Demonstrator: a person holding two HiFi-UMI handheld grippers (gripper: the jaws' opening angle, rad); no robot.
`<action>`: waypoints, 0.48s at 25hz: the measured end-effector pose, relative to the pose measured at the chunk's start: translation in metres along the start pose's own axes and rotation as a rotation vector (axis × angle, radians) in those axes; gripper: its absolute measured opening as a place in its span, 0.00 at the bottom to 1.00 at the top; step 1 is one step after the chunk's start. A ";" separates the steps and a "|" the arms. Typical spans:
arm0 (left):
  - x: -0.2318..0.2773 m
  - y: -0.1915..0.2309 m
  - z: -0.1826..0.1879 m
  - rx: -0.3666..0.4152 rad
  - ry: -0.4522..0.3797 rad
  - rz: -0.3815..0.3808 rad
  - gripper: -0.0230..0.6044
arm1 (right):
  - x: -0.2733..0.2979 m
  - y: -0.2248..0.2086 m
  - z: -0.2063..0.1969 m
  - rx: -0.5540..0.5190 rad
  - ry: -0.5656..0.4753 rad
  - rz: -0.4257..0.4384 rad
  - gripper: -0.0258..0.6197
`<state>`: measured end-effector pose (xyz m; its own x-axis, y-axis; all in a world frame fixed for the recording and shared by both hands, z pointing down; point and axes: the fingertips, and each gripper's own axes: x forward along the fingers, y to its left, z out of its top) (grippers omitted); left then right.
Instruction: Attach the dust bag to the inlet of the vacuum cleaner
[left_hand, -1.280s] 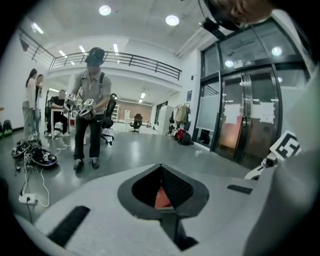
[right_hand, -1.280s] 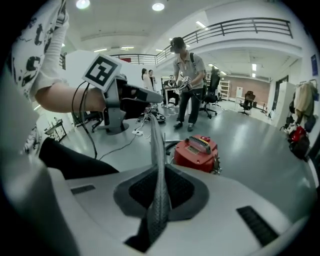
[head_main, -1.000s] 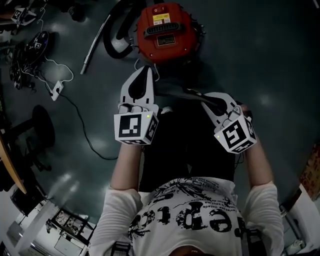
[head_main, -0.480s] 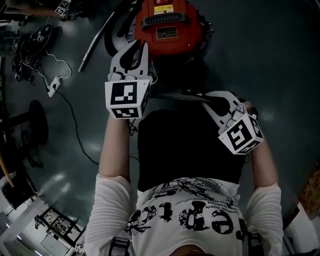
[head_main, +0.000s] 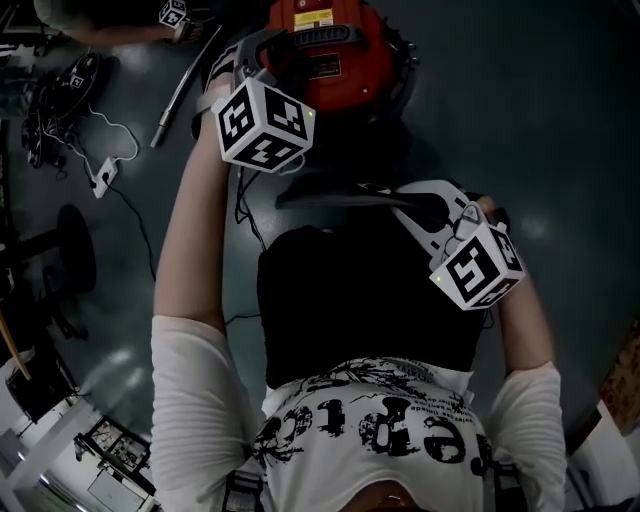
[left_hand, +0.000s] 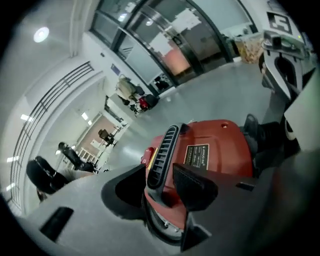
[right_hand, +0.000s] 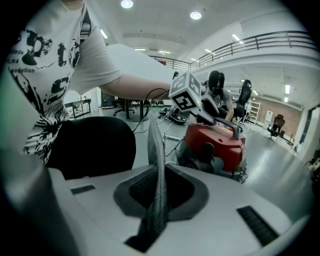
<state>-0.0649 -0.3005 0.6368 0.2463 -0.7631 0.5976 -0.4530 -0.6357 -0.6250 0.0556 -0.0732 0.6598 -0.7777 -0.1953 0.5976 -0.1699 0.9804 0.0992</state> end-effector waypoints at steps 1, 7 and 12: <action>0.006 0.001 0.002 0.048 0.010 -0.017 0.28 | 0.001 -0.002 0.000 -0.010 0.001 -0.002 0.08; 0.028 -0.001 0.013 0.124 0.003 -0.081 0.25 | 0.004 0.000 -0.011 -0.060 0.042 -0.025 0.08; 0.026 -0.002 0.013 0.129 -0.009 -0.094 0.25 | 0.013 -0.004 -0.020 -0.051 0.074 -0.032 0.08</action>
<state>-0.0463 -0.3209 0.6468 0.2900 -0.7003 0.6522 -0.3143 -0.7134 -0.6263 0.0589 -0.0794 0.6831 -0.7255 -0.2259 0.6501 -0.1616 0.9741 0.1582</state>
